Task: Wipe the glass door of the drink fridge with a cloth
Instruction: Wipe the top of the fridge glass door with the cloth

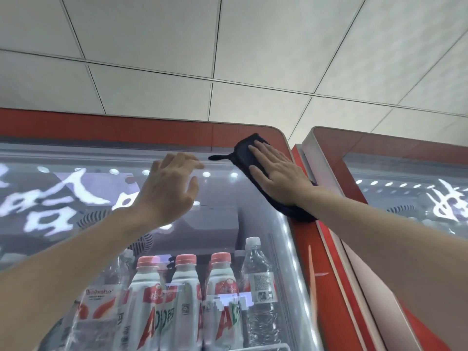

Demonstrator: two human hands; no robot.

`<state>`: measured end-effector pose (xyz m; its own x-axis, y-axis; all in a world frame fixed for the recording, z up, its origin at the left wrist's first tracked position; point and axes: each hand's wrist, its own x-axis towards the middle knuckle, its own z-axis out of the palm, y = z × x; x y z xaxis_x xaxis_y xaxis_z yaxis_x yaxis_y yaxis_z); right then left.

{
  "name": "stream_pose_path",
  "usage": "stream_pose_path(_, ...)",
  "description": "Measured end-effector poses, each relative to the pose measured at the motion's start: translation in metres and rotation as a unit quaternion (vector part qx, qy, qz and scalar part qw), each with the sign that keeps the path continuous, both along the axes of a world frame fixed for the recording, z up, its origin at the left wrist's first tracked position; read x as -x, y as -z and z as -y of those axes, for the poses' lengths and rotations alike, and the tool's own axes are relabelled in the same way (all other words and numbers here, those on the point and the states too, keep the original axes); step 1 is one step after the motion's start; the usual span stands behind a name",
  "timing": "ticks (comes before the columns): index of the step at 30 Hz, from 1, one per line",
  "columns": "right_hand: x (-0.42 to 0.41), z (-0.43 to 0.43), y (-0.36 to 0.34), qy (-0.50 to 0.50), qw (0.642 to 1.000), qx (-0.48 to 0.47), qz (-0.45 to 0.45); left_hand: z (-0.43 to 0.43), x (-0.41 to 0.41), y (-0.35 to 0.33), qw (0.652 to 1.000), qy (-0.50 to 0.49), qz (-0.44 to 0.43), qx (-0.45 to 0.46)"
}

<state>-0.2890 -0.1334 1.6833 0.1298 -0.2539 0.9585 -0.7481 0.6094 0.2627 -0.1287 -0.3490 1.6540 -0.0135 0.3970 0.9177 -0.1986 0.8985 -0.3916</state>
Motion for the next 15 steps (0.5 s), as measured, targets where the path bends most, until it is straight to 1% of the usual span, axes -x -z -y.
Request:
stream_pose_path(2,0.003,0.001,-0.020,0.014,0.999,0.016,0.024,0.002,0.005,0.003,1.000,-0.022,-0.007,0.007)
stream_pose_path(4,0.003,0.005,-0.025,0.022,0.999,0.016,0.026,0.001,0.007,0.004,1.000,-0.030,-0.007,0.007)
stream_pose_path(7,-0.006,0.010,-0.002,0.003,1.000,0.004,0.004,-0.001,0.001,0.008,1.000,-0.003,0.003,-0.008)
stream_pose_path(9,-0.015,0.018,0.032,-0.003,0.998,-0.040,-0.046,0.000,-0.006,0.012,0.999,0.026,-0.011,-0.027)
stream_pose_path(10,-0.019,0.023,0.054,-0.003,0.993,-0.079,-0.086,0.001,-0.010,0.013,0.999,0.031,-0.023,-0.035)
stream_pose_path(12,-0.023,0.029,0.090,0.003,0.972,-0.178,-0.154,0.006,-0.019,0.014,0.999,0.015,-0.034,-0.038)
stream_pose_path(13,-0.023,0.028,0.094,0.006,0.962,-0.215,-0.169,0.010,-0.022,0.014,0.999,-0.001,-0.030,-0.037)
stream_pose_path(14,-0.022,0.027,0.089,0.005,0.957,-0.232,-0.175,0.015,-0.023,0.013,0.999,-0.015,-0.023,-0.036)
stream_pose_path(15,-0.023,0.026,0.075,0.008,0.958,-0.226,-0.175,0.020,-0.025,0.011,0.999,-0.027,-0.018,-0.037)
